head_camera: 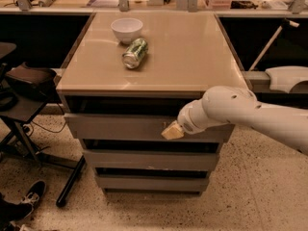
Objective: Open top drawer
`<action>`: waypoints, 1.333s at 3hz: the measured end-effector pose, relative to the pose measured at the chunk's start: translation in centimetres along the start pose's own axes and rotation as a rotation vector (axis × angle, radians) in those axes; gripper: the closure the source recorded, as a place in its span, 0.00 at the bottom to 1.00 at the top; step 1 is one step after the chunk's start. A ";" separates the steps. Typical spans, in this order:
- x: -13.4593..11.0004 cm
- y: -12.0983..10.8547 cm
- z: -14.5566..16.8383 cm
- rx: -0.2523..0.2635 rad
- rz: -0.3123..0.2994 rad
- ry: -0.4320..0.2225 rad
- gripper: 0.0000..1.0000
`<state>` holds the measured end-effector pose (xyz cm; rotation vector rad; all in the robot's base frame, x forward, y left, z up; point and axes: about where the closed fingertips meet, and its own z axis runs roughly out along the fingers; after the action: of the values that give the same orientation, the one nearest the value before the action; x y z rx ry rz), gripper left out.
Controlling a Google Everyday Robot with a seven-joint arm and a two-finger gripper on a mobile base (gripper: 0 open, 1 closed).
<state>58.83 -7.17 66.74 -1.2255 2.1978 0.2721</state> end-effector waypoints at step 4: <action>-0.2 -0.3 -0.7 0.000 0.000 0.000 1.00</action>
Offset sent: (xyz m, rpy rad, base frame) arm 0.0000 0.0000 0.0000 0.0000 0.0000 0.0000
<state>58.89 -7.43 67.43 -1.2255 2.1978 0.2720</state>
